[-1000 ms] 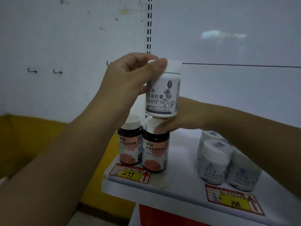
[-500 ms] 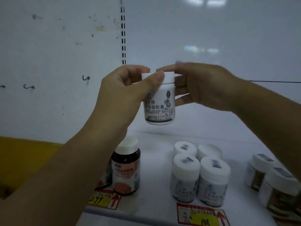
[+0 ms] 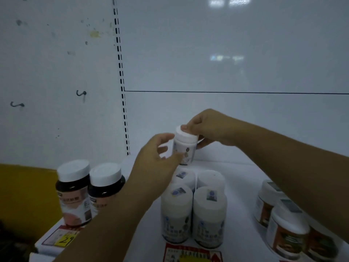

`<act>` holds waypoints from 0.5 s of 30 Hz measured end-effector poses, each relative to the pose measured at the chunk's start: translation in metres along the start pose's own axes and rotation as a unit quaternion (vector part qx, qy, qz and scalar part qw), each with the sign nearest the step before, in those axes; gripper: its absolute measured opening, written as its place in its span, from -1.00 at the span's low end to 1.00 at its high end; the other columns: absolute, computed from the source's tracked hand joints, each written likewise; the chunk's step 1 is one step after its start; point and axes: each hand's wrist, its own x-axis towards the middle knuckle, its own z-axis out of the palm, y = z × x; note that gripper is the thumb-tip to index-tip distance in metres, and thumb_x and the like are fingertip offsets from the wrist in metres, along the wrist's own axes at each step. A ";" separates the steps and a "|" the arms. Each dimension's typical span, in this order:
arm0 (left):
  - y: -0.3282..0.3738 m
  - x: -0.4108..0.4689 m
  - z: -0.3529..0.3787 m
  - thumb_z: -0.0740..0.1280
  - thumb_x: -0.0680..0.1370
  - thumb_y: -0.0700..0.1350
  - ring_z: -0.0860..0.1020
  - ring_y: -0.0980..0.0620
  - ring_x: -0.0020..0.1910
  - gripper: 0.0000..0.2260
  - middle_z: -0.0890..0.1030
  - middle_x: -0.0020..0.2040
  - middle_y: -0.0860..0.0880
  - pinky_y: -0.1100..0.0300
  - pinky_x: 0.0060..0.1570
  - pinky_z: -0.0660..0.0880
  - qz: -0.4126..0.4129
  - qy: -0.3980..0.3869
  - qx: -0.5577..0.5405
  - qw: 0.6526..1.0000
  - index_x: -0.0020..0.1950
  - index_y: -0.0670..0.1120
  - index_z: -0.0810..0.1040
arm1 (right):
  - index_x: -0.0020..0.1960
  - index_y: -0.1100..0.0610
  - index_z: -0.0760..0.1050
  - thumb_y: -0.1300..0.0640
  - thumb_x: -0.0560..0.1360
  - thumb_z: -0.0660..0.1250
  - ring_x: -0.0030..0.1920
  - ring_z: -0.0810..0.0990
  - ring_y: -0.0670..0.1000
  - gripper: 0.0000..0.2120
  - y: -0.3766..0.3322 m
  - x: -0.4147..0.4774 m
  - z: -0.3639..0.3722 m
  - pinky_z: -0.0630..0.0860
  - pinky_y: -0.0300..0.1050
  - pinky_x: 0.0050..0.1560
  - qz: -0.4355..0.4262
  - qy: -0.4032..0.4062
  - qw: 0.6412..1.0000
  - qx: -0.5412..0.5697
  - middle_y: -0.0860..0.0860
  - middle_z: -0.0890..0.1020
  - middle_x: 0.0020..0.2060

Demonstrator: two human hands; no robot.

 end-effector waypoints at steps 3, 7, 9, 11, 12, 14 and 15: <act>-0.014 -0.007 0.003 0.27 0.55 -0.17 0.52 0.20 -0.10 -0.86 0.58 -0.04 0.09 0.50 -0.33 0.41 -0.034 -0.029 0.037 0.998 -0.01 0.06 0.53 | 0.01 0.30 0.60 0.03 0.50 0.35 -0.04 0.67 0.13 -0.68 0.017 0.010 0.004 0.65 0.00 -0.05 0.027 -0.052 0.997 -0.043 0.18 0.67 -0.05; -0.020 -0.014 0.003 0.20 0.57 -0.13 0.51 0.24 -0.21 -0.77 0.60 -0.20 0.17 0.52 -0.31 0.39 -0.020 -0.059 0.082 0.995 -0.20 0.09 0.56 | 0.07 0.27 0.59 0.02 0.52 0.33 -0.09 0.67 0.07 -0.68 0.032 0.012 0.020 0.65 -0.11 -0.11 0.056 -0.144 0.984 -0.092 0.12 0.67 -0.05; -0.019 -0.015 0.001 0.20 0.56 -0.11 0.52 0.23 -0.22 -0.77 0.61 -0.20 0.16 0.49 -0.29 0.41 -0.010 -0.063 0.095 0.993 -0.22 0.07 0.57 | 0.11 0.23 0.57 0.01 0.53 0.29 -0.13 0.66 0.01 -0.68 0.035 0.011 0.027 0.62 -0.17 -0.15 0.066 -0.165 0.978 -0.112 0.08 0.67 -0.06; -0.019 -0.015 0.001 0.19 0.55 -0.10 0.53 0.19 -0.19 -0.77 0.63 -0.19 0.10 0.31 -0.16 0.47 -0.003 -0.067 0.111 0.992 -0.20 -0.01 0.61 | 0.15 0.19 0.55 0.00 0.55 0.26 -0.09 0.64 0.01 -0.69 0.037 0.009 0.029 0.61 -0.17 -0.12 0.072 -0.168 0.975 -0.124 0.07 0.65 0.00; -0.018 -0.015 0.001 0.18 0.56 -0.09 0.54 0.15 -0.15 -0.76 0.64 -0.16 0.05 0.20 -0.10 0.49 0.000 -0.072 0.125 0.990 -0.17 -0.07 0.63 | 0.16 0.17 0.55 -0.02 0.56 0.24 -0.07 0.63 0.01 -0.69 0.036 0.006 0.029 0.60 -0.17 -0.09 0.074 -0.167 0.974 -0.134 0.07 0.64 0.03; -0.016 -0.015 0.001 0.13 0.55 -0.02 0.55 0.00 -0.08 -0.65 0.65 -0.09 -0.10 0.12 -0.08 0.46 0.022 -0.092 0.168 0.981 -0.11 -0.20 0.62 | 0.19 0.11 0.53 -0.05 0.57 0.20 -0.05 0.58 0.00 -0.68 0.033 0.001 0.029 0.56 -0.17 -0.07 0.078 -0.164 0.972 -0.152 0.04 0.62 0.07; -0.014 -0.016 0.000 0.10 0.53 0.01 0.54 -0.05 -0.06 -0.60 0.64 -0.06 -0.16 0.12 -0.09 0.44 0.038 -0.105 0.186 0.976 -0.08 -0.25 0.61 | 0.21 0.08 0.52 -0.06 0.58 0.18 -0.03 0.56 -0.01 -0.68 0.031 -0.002 0.030 0.53 -0.17 -0.05 0.082 -0.159 0.972 -0.155 0.02 0.59 0.10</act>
